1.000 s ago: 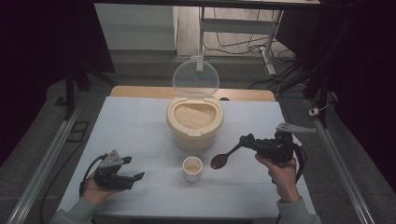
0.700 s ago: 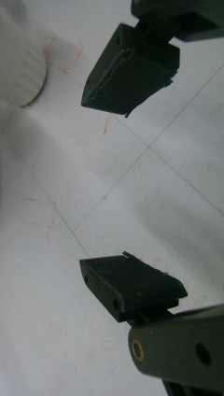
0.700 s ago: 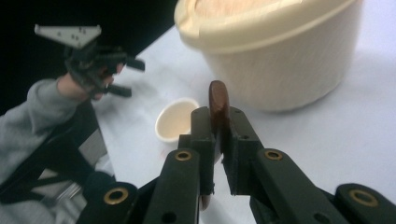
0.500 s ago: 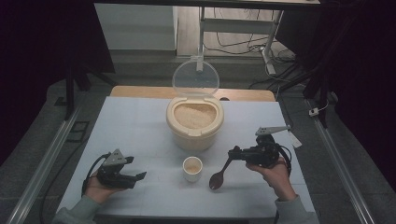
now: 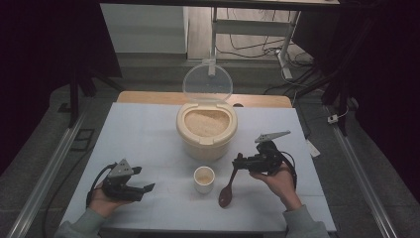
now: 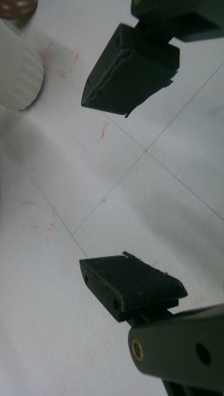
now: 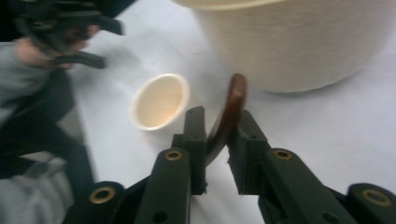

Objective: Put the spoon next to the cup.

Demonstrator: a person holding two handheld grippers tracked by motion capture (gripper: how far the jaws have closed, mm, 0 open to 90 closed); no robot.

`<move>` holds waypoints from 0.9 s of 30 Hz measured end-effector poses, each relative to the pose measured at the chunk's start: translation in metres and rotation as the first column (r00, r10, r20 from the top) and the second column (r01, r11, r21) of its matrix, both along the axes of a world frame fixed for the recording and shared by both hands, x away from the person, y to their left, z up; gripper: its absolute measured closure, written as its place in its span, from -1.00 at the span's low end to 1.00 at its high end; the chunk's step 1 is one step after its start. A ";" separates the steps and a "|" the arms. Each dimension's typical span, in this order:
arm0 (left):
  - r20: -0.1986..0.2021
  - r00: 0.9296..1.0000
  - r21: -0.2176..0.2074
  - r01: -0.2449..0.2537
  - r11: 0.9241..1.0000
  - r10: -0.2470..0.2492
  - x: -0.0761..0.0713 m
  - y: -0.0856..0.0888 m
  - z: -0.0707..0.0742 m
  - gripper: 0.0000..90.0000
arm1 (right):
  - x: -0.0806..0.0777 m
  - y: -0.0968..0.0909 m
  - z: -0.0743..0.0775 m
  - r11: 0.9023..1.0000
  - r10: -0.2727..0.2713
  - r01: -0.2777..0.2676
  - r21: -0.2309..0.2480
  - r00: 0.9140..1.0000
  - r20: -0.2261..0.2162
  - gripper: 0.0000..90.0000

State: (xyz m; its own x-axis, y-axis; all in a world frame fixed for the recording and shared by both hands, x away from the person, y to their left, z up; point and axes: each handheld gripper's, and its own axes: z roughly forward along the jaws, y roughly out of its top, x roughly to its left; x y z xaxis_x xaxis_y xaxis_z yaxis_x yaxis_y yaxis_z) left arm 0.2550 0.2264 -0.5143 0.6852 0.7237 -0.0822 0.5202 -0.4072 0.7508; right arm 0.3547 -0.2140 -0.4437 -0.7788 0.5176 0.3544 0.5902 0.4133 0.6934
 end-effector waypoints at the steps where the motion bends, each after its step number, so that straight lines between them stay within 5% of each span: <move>1: 0.001 1.000 0.000 -0.001 1.000 0.001 0.000 0.000 0.000 -0.56 | 0.002 0.001 -0.003 1.000 -0.008 0.008 -0.011 1.000 0.014 0.64; 9: 0.001 1.000 0.004 -0.002 1.000 0.002 -0.001 -0.001 0.000 -0.56 | 0.008 0.011 -0.024 0.987 -0.078 0.098 -0.125 0.984 0.159 0.36; 12: 0.001 1.000 0.005 -0.002 1.000 0.002 -0.001 0.000 0.000 -0.56 | 0.011 0.015 -0.032 0.979 -0.101 0.130 -0.160 0.979 0.179 0.28; 20: 0.000 1.000 0.006 0.002 1.000 -0.002 -0.001 0.000 0.000 -0.56 | 0.022 0.015 -0.057 0.958 -0.162 0.191 -0.214 0.976 0.144 0.06; 27: -0.004 1.000 0.008 0.003 1.000 -0.003 -0.001 0.000 -0.001 -0.56 | 0.027 0.021 -0.070 0.925 -0.197 0.235 -0.299 0.968 0.153 -0.10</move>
State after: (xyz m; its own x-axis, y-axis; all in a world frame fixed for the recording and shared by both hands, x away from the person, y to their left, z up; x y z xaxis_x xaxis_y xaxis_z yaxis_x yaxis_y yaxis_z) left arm 0.2541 0.2263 -0.5154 0.6872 0.7221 -0.0793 0.5219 -0.4148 0.7454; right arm 0.3818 -0.1932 -0.5141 -0.6617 0.7474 0.0597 0.6113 0.4917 0.6200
